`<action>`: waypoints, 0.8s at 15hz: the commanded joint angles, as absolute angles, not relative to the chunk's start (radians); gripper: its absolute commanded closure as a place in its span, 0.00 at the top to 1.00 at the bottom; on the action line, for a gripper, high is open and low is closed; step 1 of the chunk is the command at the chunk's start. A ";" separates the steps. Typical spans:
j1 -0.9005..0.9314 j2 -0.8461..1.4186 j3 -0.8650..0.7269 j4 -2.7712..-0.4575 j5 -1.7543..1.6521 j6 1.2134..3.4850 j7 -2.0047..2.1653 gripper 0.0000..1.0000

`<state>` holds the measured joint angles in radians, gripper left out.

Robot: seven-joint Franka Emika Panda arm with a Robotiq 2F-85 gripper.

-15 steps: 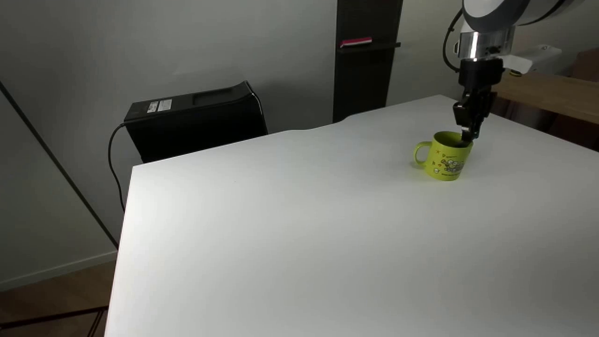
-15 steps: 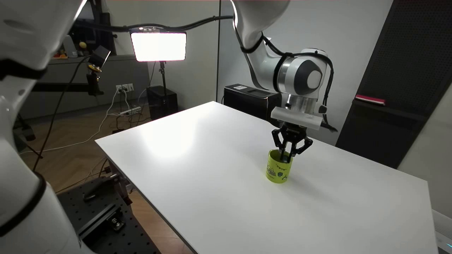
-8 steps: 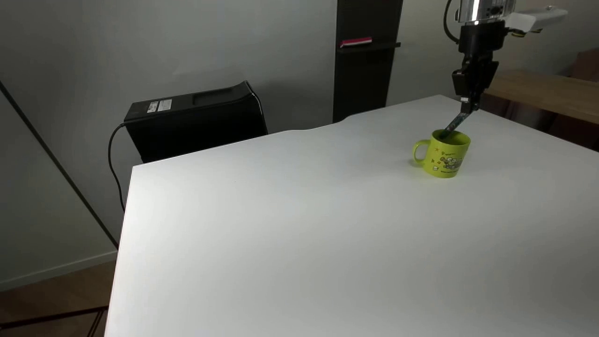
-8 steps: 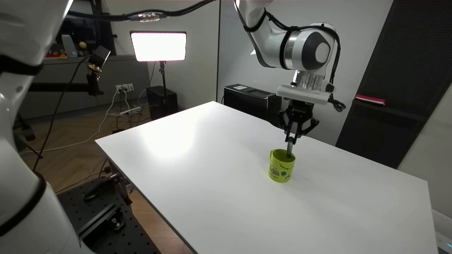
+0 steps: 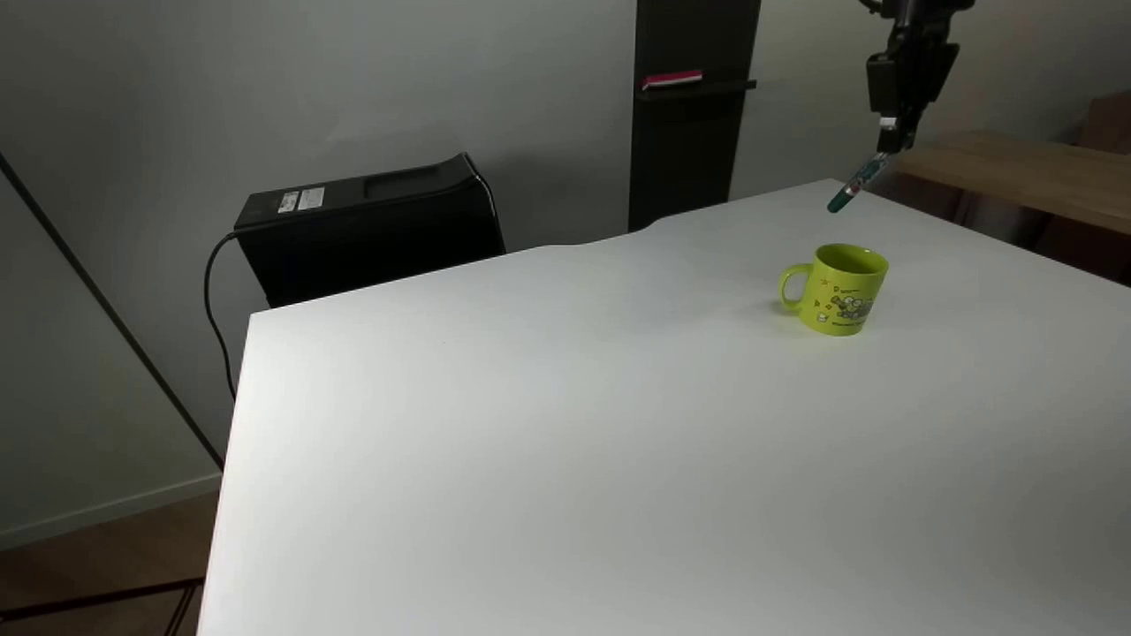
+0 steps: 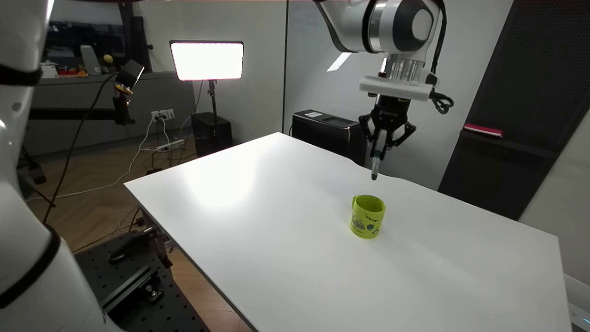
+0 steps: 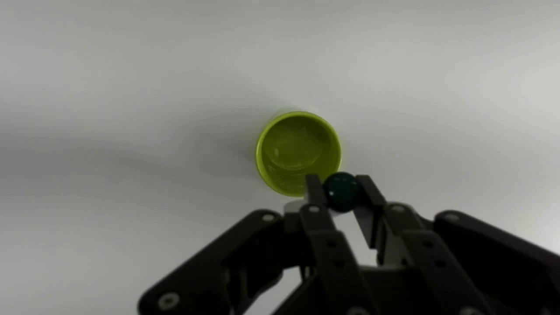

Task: Remove the marker out of the cup and put it on the table

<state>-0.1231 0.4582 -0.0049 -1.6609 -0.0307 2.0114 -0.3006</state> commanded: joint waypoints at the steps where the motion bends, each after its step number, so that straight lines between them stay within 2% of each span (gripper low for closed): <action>1: -0.106 0.355 0.016 -1.810 -0.024 2.095 -0.333 0.06; 5: -0.084 0.298 0.042 -1.979 -0.022 2.293 -0.372 0.06; 12: -0.047 0.291 0.043 -2.242 -0.049 2.790 -0.317 0.06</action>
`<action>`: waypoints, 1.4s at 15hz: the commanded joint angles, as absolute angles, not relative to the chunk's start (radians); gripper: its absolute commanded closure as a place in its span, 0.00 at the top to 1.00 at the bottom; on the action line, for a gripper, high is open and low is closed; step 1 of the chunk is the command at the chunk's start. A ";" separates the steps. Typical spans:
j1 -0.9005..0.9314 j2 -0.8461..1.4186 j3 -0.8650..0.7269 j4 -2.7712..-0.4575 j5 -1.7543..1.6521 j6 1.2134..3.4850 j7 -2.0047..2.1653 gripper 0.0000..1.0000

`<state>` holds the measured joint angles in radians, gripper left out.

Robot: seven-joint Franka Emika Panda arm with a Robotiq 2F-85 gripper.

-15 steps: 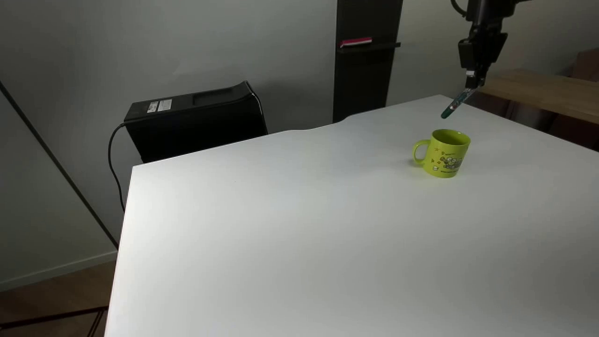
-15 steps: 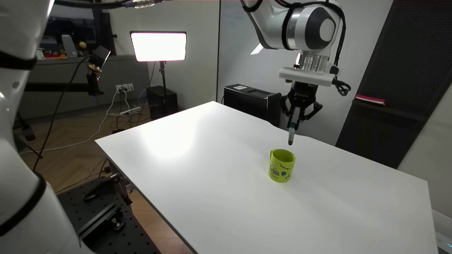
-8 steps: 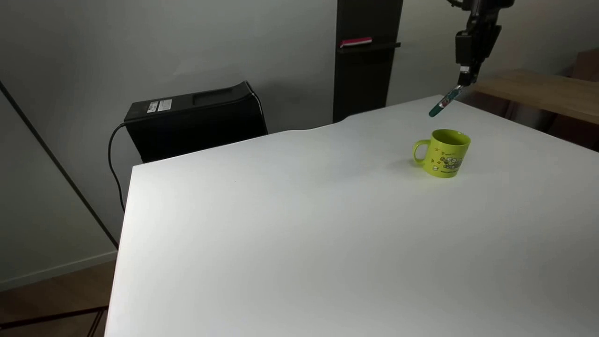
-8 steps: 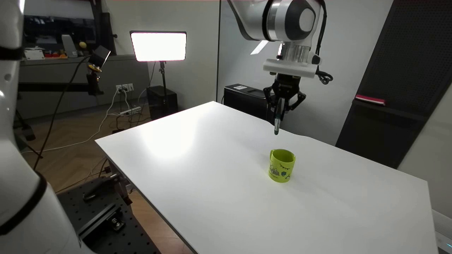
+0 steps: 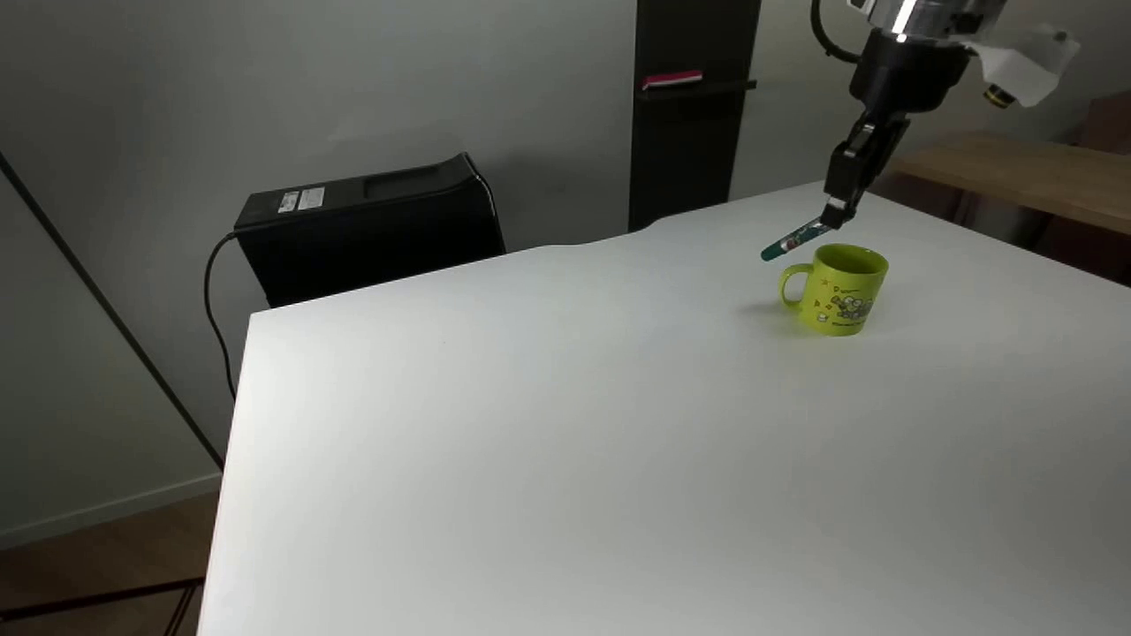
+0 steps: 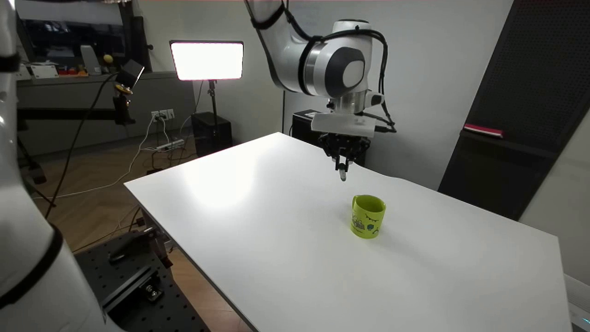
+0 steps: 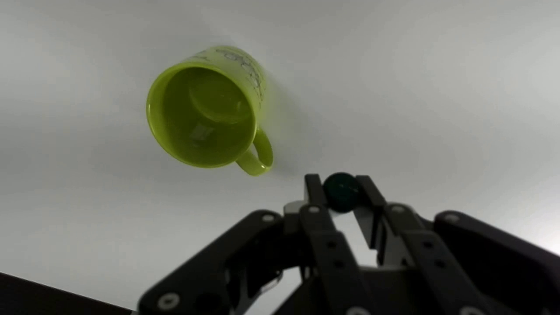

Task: Remove the marker out of the cup and put it on the table

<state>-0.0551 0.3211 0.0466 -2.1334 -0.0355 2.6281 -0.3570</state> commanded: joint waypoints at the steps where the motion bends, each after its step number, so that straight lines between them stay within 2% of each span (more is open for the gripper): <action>1: -0.046 0.298 0.042 -2.266 -0.052 2.841 -0.312 0.06; 6: -0.042 0.329 0.031 -2.348 -0.072 2.997 -0.289 0.06; 21: 0.056 0.457 -0.066 -2.387 -0.149 3.137 -0.222 0.06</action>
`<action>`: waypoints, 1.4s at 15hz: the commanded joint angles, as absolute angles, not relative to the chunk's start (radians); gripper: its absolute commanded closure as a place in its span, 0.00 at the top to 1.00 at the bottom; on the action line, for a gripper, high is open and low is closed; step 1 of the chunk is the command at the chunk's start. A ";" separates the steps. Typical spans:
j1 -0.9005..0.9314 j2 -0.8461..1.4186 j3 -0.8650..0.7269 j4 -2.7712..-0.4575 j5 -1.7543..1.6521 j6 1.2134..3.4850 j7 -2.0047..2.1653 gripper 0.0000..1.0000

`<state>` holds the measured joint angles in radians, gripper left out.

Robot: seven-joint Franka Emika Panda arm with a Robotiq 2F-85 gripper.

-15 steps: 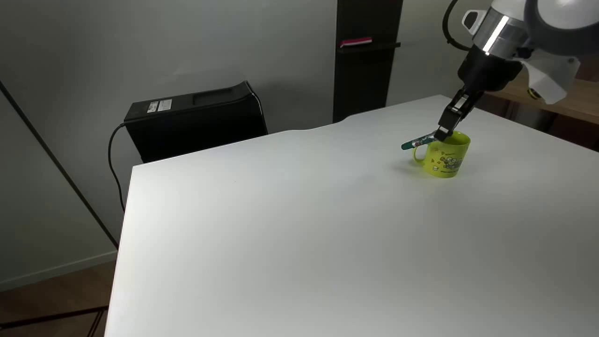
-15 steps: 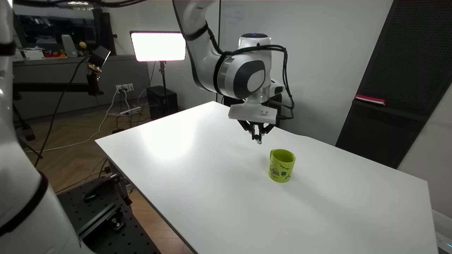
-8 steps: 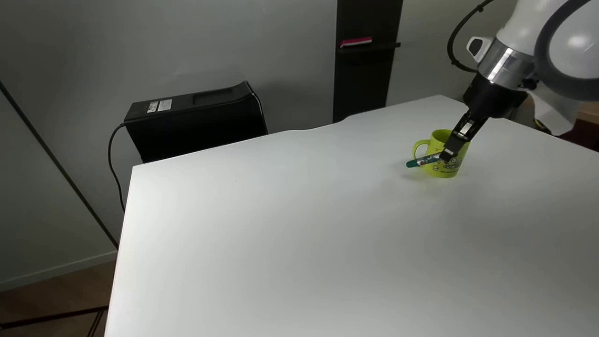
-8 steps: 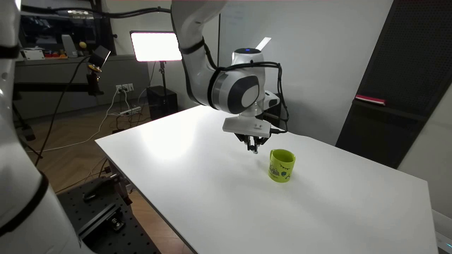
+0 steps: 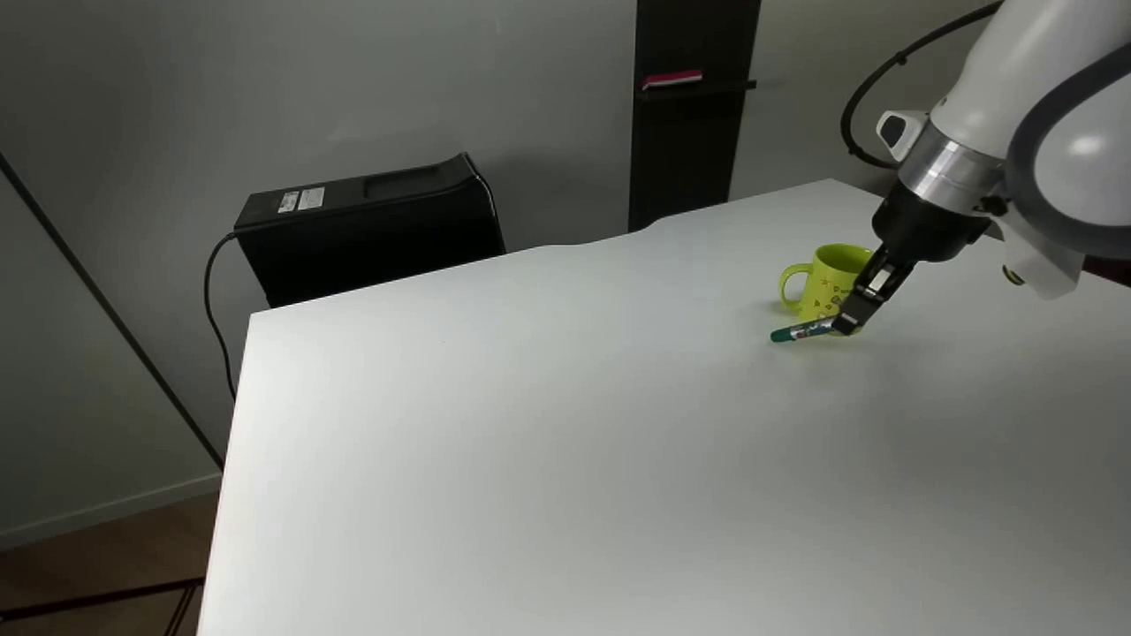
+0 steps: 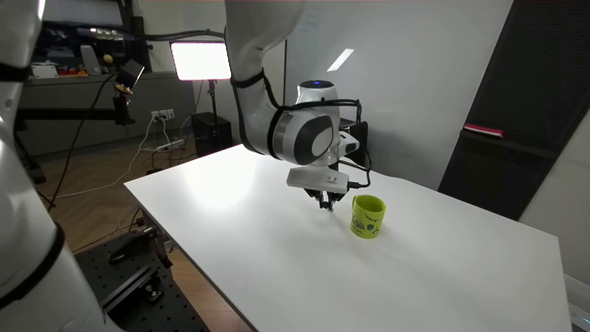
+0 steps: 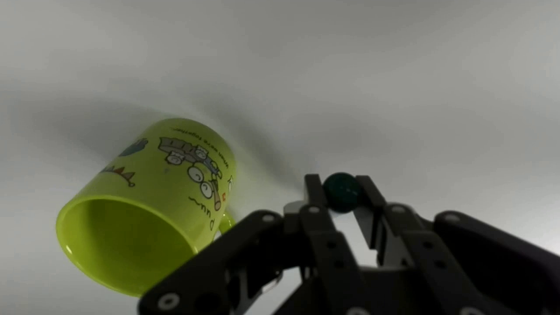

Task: Remove the marker out of the cup and put it on the table

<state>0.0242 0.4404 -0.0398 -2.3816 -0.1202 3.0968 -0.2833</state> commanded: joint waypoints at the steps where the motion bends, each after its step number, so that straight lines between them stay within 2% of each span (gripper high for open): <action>1: 0.063 0.466 -0.069 -2.389 -0.146 3.153 -0.218 0.06; 11: 0.153 0.531 -0.131 -2.376 -0.133 3.203 -0.198 0.06; 21: 0.058 0.541 -0.025 -2.284 -0.112 2.814 -0.173 0.06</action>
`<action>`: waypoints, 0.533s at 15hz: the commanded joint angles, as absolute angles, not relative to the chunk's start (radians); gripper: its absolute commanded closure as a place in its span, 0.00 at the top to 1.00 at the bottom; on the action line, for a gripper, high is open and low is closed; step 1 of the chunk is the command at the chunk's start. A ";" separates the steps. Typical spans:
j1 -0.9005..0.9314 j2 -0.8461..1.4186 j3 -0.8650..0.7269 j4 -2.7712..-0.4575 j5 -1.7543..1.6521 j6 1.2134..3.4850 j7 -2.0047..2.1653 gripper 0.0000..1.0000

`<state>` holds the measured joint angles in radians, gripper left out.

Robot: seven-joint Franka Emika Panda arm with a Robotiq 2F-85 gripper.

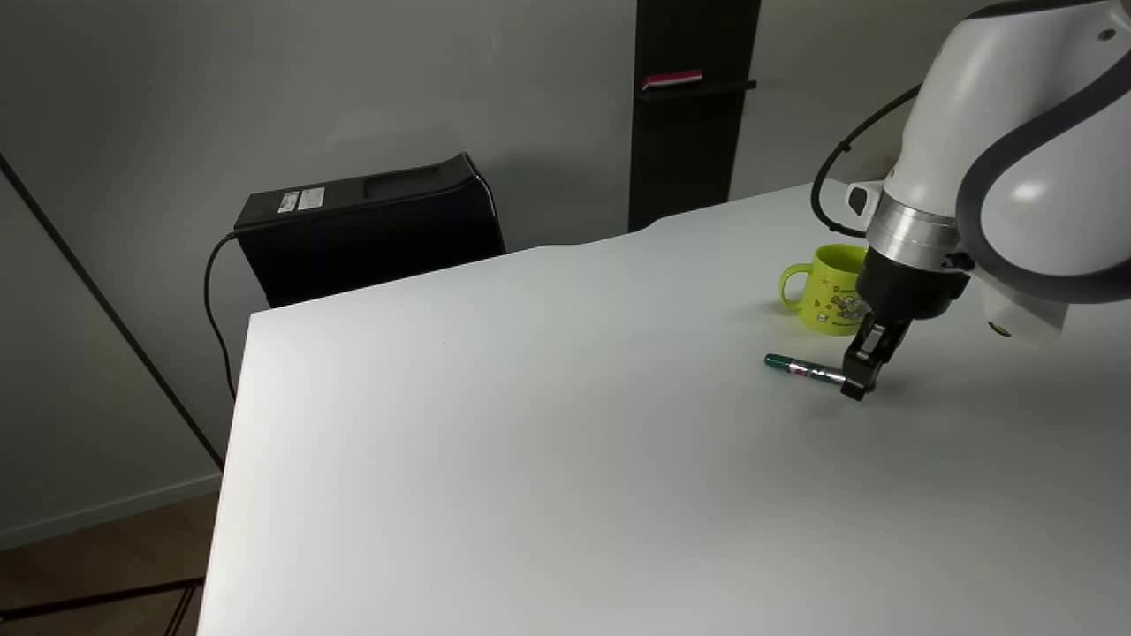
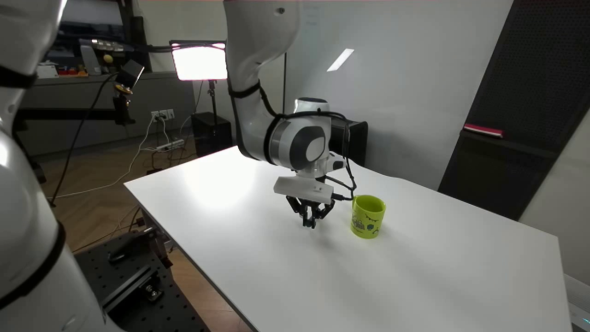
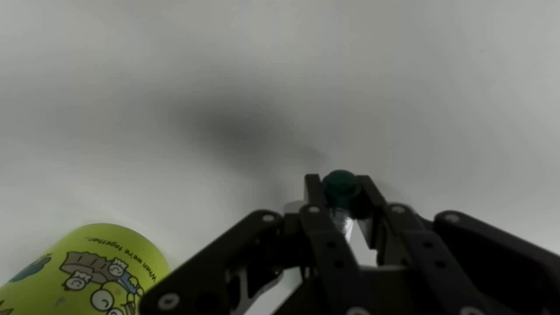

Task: Remove the marker out of the cup and put it on the table

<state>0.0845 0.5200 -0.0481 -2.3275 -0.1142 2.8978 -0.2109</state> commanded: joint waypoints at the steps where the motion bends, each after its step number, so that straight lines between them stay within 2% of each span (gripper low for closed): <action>1: 0.052 0.542 -0.021 -2.276 -0.110 2.791 -0.170 0.33; 2: 0.047 0.541 -0.018 -2.267 -0.110 2.767 -0.170 0.49; 8: 0.035 0.527 -0.021 -2.225 -0.118 2.630 -0.161 0.89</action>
